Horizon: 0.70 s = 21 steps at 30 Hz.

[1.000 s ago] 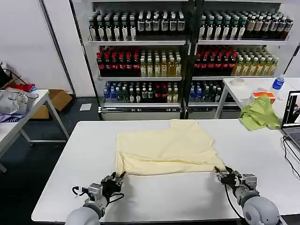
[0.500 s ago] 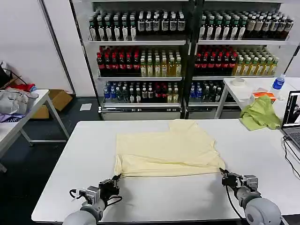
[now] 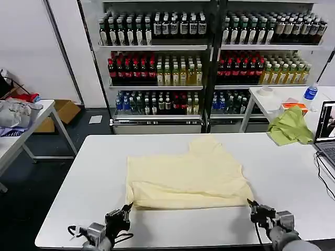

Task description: Fold and organize the clothes.

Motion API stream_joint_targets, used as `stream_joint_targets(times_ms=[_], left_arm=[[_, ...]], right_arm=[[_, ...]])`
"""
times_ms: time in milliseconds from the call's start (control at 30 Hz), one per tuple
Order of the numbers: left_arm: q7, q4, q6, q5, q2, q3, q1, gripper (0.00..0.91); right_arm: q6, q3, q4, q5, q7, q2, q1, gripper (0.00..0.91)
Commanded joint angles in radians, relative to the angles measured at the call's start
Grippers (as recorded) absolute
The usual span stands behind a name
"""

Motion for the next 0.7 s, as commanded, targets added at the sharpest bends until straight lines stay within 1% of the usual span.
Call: stream_joint_targets(times_ms=[33,167,267,300,333,367,400,700], left_arm=[[0.0,-0.128,-0.007,0.033,0.022,-0.063,0.22,0.02],[0.0,-0.138,-0.005,0.037,0.044,-0.083,0.268,0.02],[0.001,-0.14,-0.004,0.037,0.051,-0.095,0.279,0.02],[0.003,-0.139,-0.002,0.036,0.052,-0.097,0.279,0.02],[0.003,-0.137,0.001,0.036,0.053,-0.098,0.276,0.03],[0.002,-0.135,0.004,0.036,0.053,-0.098,0.272,0.111],[0.001,-0.134,0.005,0.036,0.054,-0.098,0.27,0.907],[-0.012,-0.125,0.008,0.006,0.063,-0.136,0.209,0.907]], right_arm=[[0.029,0.071,0.123,-0.085,0.002,-0.006,-0.265,0.0],[0.03,0.075,0.127,-0.103,0.003,-0.004,-0.296,0.0],[0.02,0.068,0.122,-0.106,0.01,0.0,-0.283,0.0],[0.005,0.063,0.121,-0.106,0.014,0.001,-0.276,0.292],[0.002,0.061,0.119,-0.106,0.016,0.002,-0.272,0.736],[0.003,0.058,0.117,-0.108,0.015,0.001,-0.262,0.736],[0.003,0.057,0.116,-0.108,0.015,0.001,-0.256,0.907],[0.031,0.077,0.14,-0.088,0.013,-0.02,-0.201,0.907]])
